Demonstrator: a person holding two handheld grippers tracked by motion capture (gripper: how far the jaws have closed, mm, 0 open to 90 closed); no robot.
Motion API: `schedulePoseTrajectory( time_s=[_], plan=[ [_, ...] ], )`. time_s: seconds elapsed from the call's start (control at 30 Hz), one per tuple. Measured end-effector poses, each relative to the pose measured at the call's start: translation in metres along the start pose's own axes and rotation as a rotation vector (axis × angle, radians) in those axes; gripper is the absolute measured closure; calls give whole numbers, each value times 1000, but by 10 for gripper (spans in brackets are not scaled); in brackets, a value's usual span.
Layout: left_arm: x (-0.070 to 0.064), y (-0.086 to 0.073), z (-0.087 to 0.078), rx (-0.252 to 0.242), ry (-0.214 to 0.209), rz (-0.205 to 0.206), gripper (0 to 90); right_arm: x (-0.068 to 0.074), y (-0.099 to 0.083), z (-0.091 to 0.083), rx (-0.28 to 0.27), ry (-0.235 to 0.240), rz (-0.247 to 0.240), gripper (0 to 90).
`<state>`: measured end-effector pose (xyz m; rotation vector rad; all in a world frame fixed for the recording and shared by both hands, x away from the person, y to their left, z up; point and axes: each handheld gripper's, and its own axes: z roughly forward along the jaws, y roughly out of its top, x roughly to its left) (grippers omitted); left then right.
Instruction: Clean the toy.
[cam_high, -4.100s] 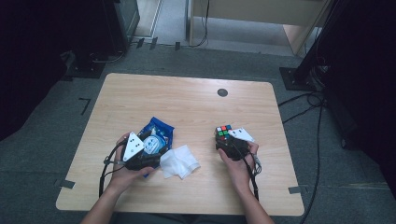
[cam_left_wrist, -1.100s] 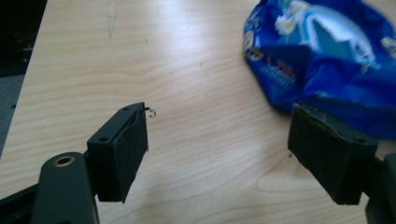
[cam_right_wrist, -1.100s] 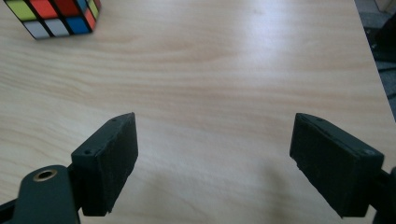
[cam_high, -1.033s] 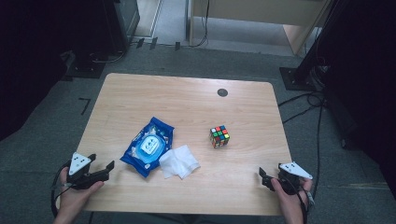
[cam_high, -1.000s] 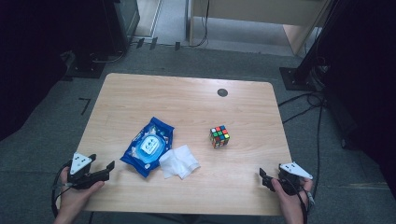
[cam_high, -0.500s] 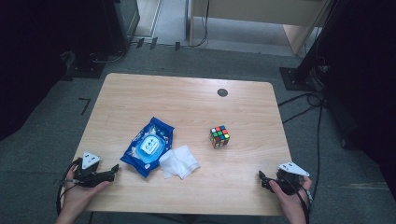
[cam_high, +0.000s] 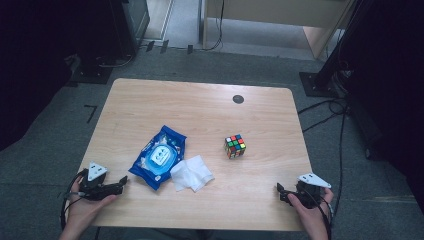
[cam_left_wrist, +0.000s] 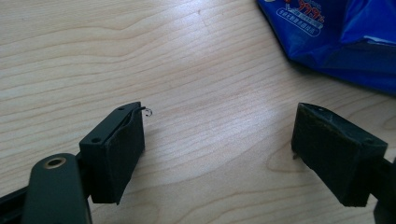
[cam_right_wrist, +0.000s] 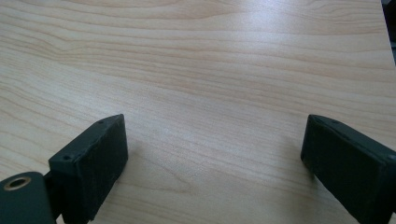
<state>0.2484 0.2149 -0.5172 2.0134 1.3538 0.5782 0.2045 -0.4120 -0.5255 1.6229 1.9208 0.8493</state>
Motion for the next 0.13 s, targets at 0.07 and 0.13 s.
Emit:
schedulePoseTrajectory(
  time_s=[0.07,0.13],
  plan=[
    [0,0,0,0,0,0,172,0,0,0,0,0,0,69],
    [0,0,0,0,1,0,172,0,0,0,0,0,0,69]
  ],
)
